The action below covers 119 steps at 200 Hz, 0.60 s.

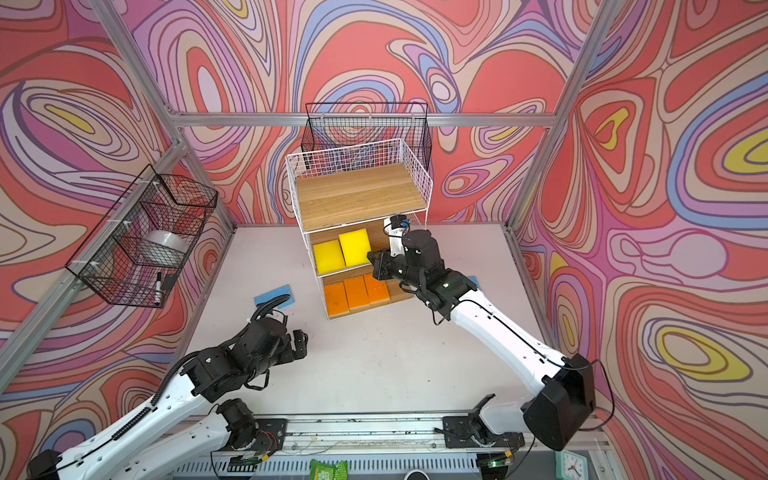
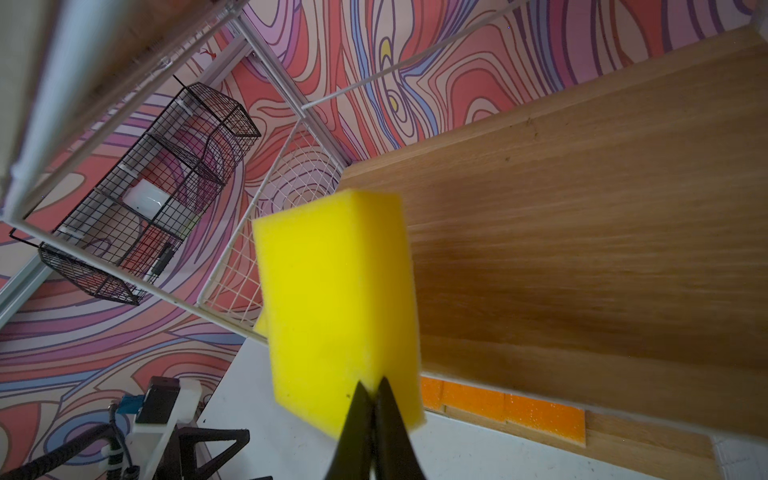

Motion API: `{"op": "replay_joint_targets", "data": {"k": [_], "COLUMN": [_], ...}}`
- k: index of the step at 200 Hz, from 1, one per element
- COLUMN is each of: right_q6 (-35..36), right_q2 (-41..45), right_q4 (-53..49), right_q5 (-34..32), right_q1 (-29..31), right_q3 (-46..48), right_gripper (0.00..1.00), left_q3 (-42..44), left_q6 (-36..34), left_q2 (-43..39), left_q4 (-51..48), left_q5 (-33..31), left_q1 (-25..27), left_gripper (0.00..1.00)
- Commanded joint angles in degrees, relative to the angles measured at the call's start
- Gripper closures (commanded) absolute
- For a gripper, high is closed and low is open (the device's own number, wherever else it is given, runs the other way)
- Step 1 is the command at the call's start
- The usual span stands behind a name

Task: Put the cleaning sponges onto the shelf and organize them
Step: 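Lower the yellow sponge onto the middle shelf beside the first yellow sponge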

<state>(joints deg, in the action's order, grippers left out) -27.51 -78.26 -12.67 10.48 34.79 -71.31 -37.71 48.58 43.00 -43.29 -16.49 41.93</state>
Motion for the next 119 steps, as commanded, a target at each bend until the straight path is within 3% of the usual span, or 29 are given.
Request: {"op": "replay_joint_targets", "data": {"k": [1, 119], "right_q6": [1.0, 1.3], "right_q2": [-0.9, -2.1], "right_q4": [2.3, 6.8], "right_q5": [0.1, 1.0], "right_q1": [-0.5, -0.9], "right_q3": [1.7, 3.2], "right_gripper": [1.0, 1.0], "left_q3": [-1.5, -1.7], "left_q6": [-0.7, -0.5], "left_q2": [0.6, 1.1], "left_q4": [-0.2, -0.4], "left_q5": [0.0, 0.4], "left_q1": [-0.4, -0.7], "left_gripper": [0.0, 0.0]}}
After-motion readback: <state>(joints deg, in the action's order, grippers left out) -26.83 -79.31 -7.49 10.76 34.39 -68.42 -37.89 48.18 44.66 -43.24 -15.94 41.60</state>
